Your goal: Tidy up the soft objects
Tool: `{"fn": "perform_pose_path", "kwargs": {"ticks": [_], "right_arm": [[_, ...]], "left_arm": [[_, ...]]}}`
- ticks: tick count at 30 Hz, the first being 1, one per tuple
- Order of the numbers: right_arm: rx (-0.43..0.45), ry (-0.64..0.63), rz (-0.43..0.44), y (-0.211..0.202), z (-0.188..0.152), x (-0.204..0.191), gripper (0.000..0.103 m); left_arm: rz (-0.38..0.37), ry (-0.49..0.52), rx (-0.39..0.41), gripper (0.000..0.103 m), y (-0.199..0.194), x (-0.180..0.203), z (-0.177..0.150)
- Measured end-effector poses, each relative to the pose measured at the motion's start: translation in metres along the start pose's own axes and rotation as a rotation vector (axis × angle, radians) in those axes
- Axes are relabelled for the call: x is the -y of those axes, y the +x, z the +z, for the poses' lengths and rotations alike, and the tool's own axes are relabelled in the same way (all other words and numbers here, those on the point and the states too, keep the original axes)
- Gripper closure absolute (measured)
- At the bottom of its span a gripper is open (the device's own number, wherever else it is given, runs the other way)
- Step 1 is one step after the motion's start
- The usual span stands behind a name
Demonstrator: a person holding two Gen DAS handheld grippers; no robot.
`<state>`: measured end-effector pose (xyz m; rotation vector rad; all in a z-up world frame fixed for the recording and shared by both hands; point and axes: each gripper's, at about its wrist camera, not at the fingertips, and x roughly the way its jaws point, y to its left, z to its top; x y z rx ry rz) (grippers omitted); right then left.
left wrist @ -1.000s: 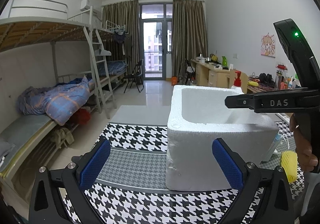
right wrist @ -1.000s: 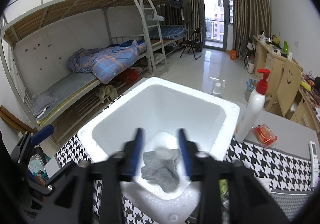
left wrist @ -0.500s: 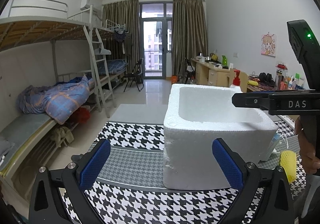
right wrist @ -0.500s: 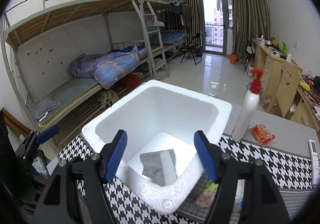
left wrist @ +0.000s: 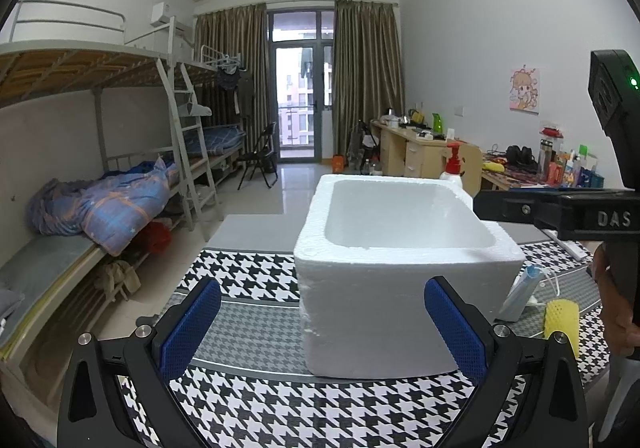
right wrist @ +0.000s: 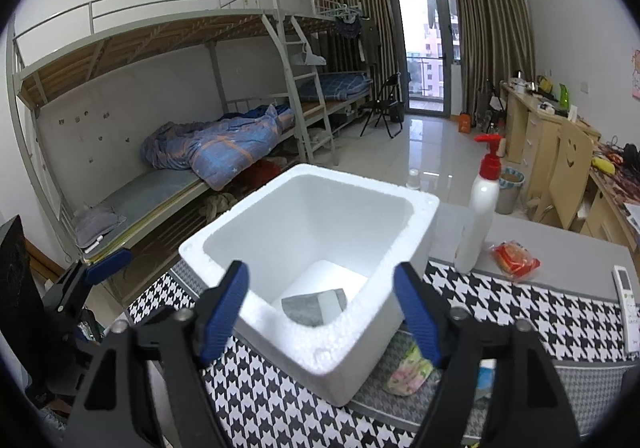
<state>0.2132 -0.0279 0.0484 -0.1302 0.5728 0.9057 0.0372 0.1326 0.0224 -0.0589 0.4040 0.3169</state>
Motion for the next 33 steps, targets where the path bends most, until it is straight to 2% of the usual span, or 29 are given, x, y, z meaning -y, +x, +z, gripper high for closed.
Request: {"fn": "perform_pose_path", "kwargs": {"ticks": [1,4,12,29,33], "right_arm": [[0.009,0.0,-0.007,-0.002,-0.001,0.001,0.011],[0.025,0.008,-0.018,-0.006,-0.004,0.004,0.008],[0.051,0.009,-0.016,-0.016,-0.017,0.006,0.007],[0.097,0.011,-0.047,-0.037,-0.045,0.012,0.007],[0.109,0.02,-0.06,-0.043,-0.052,0.017,0.007]], "left_arm": [[0.0,0.002,0.001,0.001,0.0,0.001,0.0],[-0.002,0.006,0.002,0.001,0.0,0.003,0.0],[-0.027,-0.018,0.021,0.001,-0.005,0.008,-0.001],[-0.011,-0.025,0.06,0.001,-0.013,0.018,-0.007],[-0.028,-0.036,0.069,0.001,-0.016,0.019,-0.011]]}}
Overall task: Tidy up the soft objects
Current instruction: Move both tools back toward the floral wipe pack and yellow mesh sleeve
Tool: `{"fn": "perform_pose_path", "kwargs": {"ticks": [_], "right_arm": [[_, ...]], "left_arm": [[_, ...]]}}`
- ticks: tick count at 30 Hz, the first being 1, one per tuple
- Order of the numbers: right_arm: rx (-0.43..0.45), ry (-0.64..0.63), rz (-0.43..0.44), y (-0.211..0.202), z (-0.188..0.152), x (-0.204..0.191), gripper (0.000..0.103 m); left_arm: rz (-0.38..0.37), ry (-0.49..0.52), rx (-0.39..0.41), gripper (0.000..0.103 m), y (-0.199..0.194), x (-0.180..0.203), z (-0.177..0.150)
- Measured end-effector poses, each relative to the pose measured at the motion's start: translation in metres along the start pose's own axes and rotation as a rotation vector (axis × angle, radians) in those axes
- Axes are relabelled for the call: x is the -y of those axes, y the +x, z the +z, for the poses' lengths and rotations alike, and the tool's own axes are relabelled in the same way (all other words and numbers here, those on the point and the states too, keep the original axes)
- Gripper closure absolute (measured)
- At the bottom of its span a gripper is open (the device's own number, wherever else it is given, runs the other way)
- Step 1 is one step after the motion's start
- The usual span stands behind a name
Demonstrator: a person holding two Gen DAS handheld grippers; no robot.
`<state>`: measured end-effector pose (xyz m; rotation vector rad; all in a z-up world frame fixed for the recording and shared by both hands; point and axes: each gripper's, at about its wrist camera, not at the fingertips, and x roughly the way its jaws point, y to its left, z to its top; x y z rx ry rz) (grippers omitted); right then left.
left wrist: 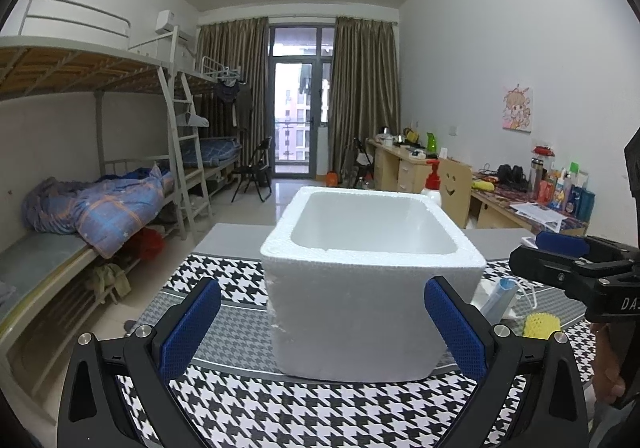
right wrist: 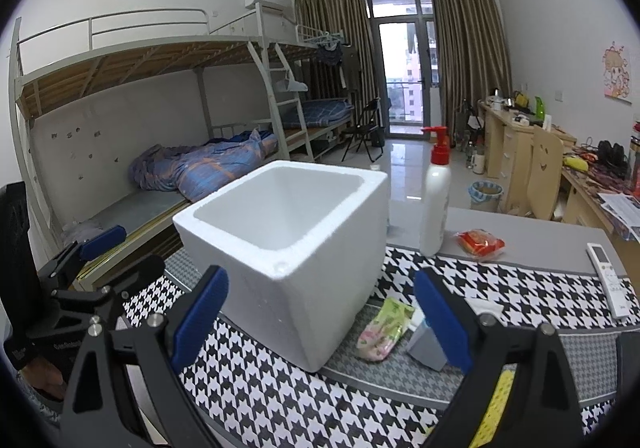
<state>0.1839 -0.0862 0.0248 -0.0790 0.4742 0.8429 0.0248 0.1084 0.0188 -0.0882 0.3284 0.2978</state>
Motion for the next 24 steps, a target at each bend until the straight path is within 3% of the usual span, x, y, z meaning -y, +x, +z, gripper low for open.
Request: {"fn": "perform_pose_path", "kwargs": {"ticks": [24], "right_arm": [[0.014,0.064,-0.086,-0.022,-0.041,0.033,0.007]], "left_arm": [[-0.094,0.004,-0.004,0.001,0.004,0.027,-0.019]]}}
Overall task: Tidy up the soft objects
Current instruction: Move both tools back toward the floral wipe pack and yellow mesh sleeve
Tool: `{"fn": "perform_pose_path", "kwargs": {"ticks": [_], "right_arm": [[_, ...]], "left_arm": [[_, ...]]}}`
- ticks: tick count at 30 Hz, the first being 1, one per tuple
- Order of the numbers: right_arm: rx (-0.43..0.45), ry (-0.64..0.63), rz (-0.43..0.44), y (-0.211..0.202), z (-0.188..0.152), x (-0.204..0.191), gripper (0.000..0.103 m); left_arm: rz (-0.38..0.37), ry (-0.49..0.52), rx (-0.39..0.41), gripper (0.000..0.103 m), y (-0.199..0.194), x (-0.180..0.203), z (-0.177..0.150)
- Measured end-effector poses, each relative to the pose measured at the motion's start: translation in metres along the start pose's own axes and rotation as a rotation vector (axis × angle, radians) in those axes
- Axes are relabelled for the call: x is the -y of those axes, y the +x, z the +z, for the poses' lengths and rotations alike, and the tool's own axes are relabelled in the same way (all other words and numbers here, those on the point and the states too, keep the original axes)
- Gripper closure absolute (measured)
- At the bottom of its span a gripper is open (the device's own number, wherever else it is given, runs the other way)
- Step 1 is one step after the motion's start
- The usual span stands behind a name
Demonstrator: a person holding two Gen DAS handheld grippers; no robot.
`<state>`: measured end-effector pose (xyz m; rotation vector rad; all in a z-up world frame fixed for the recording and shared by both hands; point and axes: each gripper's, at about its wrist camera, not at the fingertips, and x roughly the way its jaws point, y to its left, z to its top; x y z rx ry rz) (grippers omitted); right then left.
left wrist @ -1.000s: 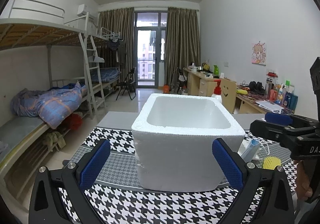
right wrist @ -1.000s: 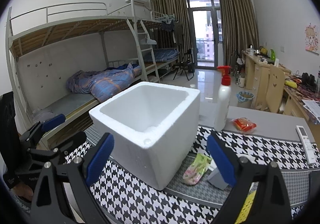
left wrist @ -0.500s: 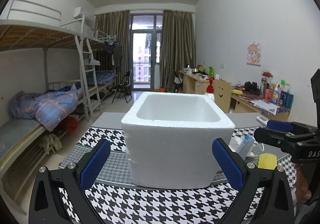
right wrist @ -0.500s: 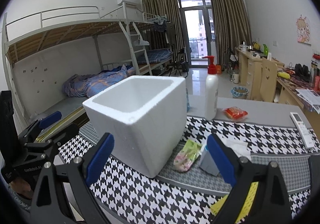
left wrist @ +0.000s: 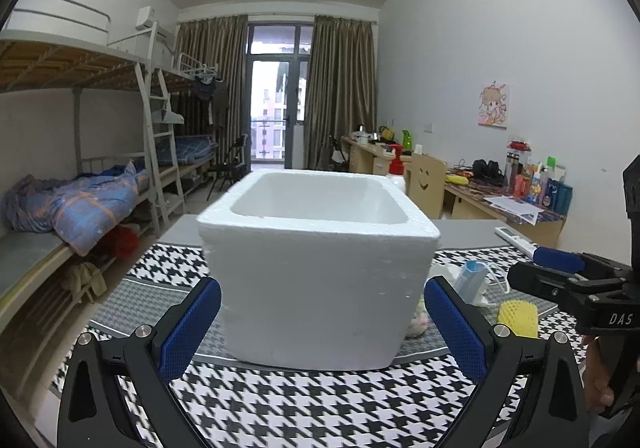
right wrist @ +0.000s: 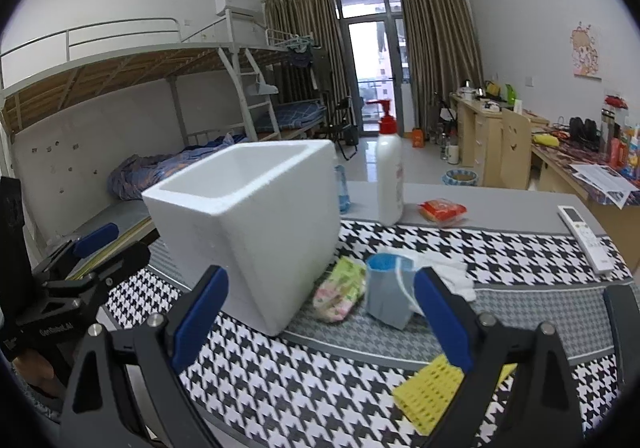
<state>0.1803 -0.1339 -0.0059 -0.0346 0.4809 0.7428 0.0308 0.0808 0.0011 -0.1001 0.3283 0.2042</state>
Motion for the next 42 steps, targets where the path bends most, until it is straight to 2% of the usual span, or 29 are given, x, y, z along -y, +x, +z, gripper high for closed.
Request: {"fn": "perform_pose_path", "kwargs": {"ticks": [6,27,42], "right_arm": [[-0.005,0.034,-0.019,-0.009,-0.008,0.017,0.007],[0.004,0.127,-0.159,-0.043,-0.033,0.055,0.007],[-0.031,0.16,-0.174,-0.046,-0.046,0.077,0.007]], "left_arm": [[-0.049,-0.01,-0.02,0.001,0.004,0.014,-0.005],[-0.174,0.067,-0.054,0.001,0.018,0.066,-0.015],[-0.217,0.063,-0.105,0.001,0.04,0.091,-0.024]]}}
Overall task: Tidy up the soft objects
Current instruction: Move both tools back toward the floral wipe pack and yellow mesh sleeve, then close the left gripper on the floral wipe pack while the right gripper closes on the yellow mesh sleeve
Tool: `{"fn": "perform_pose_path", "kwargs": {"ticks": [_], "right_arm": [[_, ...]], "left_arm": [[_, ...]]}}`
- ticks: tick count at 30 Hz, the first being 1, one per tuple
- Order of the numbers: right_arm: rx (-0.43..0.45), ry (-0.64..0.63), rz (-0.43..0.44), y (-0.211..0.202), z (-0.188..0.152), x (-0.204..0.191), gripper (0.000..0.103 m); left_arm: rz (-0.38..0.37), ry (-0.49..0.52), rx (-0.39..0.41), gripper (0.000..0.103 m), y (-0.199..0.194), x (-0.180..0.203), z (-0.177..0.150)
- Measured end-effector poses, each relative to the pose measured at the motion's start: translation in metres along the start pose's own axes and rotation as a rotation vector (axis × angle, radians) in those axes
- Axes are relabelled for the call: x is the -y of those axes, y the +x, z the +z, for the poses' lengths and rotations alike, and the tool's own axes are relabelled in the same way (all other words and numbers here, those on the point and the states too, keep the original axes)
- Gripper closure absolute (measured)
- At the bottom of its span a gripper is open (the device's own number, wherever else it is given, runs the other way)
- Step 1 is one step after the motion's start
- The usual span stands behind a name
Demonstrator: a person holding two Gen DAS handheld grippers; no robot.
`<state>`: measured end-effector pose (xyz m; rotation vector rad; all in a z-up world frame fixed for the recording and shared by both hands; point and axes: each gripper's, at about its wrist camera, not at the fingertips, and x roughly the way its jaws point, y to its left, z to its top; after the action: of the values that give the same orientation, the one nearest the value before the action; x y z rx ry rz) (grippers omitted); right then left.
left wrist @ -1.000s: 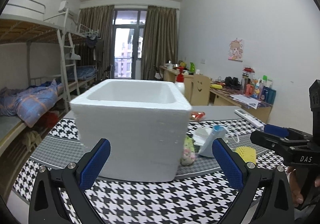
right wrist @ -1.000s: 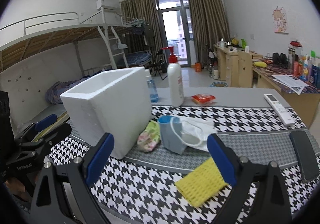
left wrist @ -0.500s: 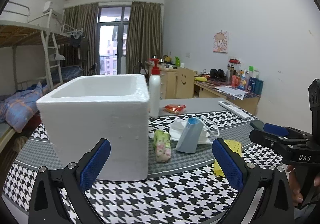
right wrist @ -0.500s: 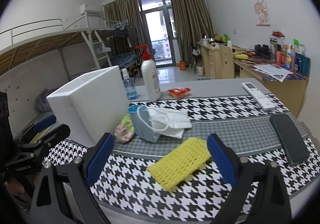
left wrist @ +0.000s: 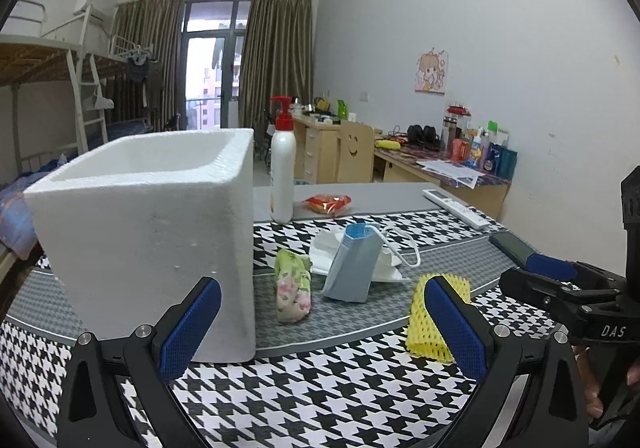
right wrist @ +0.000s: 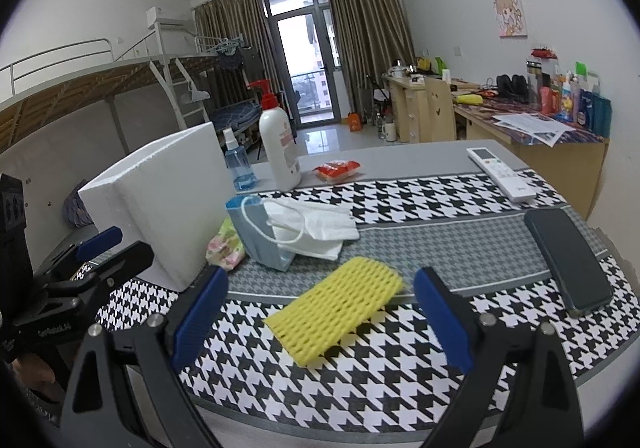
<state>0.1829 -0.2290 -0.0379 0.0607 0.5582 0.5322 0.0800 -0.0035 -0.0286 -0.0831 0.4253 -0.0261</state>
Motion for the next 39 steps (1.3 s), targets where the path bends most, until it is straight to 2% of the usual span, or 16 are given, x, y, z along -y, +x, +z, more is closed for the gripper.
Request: {"fn": "perform_pose_path", "kwargs": {"ticks": [11,24,30,39], "right_arm": [[-0.045,0.017,-0.003,0.013,-0.007,0.015,0.007],[-0.061,0.041,0.0,0.018,-0.009,0.031,0.007],[-0.067,0.052,0.003,0.02,-0.009,0.037,0.007],[-0.083,0.057,0.017,0.025,-0.009,0.043,0.007]], "left_arm": [[0.018,0.001,-0.022,0.001,0.021,0.01,-0.001],[-0.001,0.015,-0.062,0.001,0.042,0.021,0.0],[0.028,0.006,-0.089,0.002,0.058,0.024,0.0],[0.097,0.002,-0.119,0.01,0.075,0.027,0.0]]}}
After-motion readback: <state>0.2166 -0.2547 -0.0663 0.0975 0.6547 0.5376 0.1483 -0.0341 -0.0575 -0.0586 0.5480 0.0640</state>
